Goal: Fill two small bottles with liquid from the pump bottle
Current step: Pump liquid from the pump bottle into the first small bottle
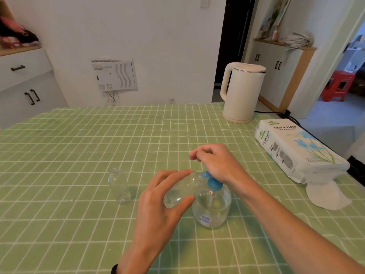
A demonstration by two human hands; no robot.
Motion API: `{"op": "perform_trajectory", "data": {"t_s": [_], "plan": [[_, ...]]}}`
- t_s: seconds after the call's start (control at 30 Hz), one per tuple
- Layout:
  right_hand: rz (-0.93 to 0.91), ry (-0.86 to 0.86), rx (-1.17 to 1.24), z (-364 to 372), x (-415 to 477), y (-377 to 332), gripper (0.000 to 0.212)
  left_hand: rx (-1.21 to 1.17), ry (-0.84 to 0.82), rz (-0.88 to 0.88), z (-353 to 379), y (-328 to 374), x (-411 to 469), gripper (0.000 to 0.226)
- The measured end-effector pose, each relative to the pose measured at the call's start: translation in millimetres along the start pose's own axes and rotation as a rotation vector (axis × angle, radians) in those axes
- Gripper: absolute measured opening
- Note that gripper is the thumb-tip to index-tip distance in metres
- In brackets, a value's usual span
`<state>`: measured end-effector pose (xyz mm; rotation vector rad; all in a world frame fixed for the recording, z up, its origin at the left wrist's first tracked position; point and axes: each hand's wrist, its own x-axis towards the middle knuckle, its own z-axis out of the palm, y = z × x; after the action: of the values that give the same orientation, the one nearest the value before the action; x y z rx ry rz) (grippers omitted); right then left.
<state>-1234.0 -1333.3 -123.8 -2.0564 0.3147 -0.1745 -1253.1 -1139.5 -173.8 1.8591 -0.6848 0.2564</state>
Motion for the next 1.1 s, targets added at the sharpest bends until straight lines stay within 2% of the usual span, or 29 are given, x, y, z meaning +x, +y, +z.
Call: {"op": "perform_trajectory", "data": {"t_s": [0.47,0.67,0.87,1.1], "plan": [[-0.087,0.098,-0.08,-2,-7,-12,0.024,0.01,0.006,0.017,-2,4,1,0.055],[-0.044,0.089,-0.064,-1,-7,-9,0.028,0.008,0.01,0.012,1,1,0,0.055],[-0.04,0.1,-0.146,2,-11,-9,0.027,-0.016,-0.005,-0.014,1,0,-2,0.055],[-0.067,0.075,0.011,-11,-9,-20,0.033,-0.015,0.002,0.015,-3,7,2,0.054]]}}
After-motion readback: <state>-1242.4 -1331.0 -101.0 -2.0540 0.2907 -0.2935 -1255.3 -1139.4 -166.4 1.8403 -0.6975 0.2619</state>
